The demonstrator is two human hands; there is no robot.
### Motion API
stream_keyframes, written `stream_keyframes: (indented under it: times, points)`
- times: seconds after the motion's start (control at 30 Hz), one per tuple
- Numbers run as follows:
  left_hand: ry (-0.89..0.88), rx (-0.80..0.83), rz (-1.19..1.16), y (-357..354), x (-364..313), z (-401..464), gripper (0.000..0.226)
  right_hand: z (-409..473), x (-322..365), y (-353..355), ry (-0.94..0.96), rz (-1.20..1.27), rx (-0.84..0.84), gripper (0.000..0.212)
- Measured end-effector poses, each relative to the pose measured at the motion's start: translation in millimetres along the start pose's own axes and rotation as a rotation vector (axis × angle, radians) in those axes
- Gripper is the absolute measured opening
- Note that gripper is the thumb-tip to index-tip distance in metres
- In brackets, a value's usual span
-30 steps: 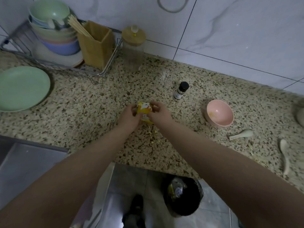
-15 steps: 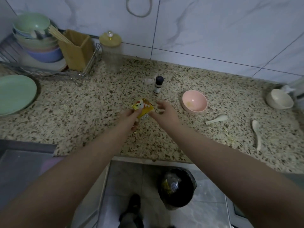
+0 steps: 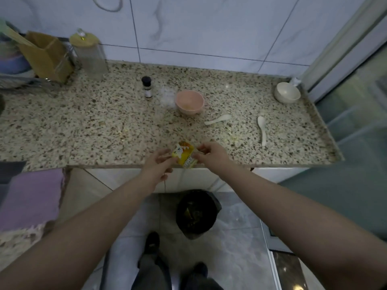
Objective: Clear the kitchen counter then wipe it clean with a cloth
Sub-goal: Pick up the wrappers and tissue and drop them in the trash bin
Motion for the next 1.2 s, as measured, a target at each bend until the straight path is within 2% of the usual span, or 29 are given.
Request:
stream_keyframes:
  times: [0.17, 0.3, 0.4, 0.57, 0.77, 0.9, 1.0, 1.1, 1.2]
  points:
    - [0.041, 0.119, 0.046, -57, 54, -32, 0.037, -40, -62, 31, 0.051, -0.199, 0.025, 0.020]
    - [0.100, 0.067, 0.060, -81, 97, -38, 0.051, -53, -121, 28, -0.035, -0.199, 0.041, 0.015]
    - [0.139, 0.034, 0.079, -92, 131, -32, 0.051, -56, -161, 24, -0.129, -0.177, -0.019, 0.013]
    - [0.282, 0.045, 0.075, -107, 191, -8, 0.040, -55, -233, -4, -0.344, -0.061, -0.063, 0.008]
    - [0.497, 0.114, 0.005, -131, 261, 45, 0.018, -32, -315, -50, -0.517, 0.023, -0.092, 0.018]
    - [0.477, 0.122, 0.009, -136, 303, 72, 0.038, -15, -362, -83, -0.567, 0.046, -0.110, 0.011]
    - [0.514, 0.133, -0.056, -139, 339, 88, 0.037, -2, -401, -112, -0.612, 0.012, -0.110, 0.008]
    - [0.529, 0.130, -0.129, -136, 365, 101, 0.031, 17, -443, -142, -0.654, 0.004, -0.063, 0.016]
    - [0.532, 0.114, -0.151, -137, 380, 114, 0.027, 35, -480, -168, -0.724, 0.074, -0.009, 0.038]
Point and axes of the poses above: each hand's wrist, its own z-axis towards the middle knuckle, its own y-axis out of the back of the hand, x = y × z, the point moved 9 cm from there along z, towards the middle knuckle, and after that the axes turned 2 degrees about z, right-handed, at the moved point
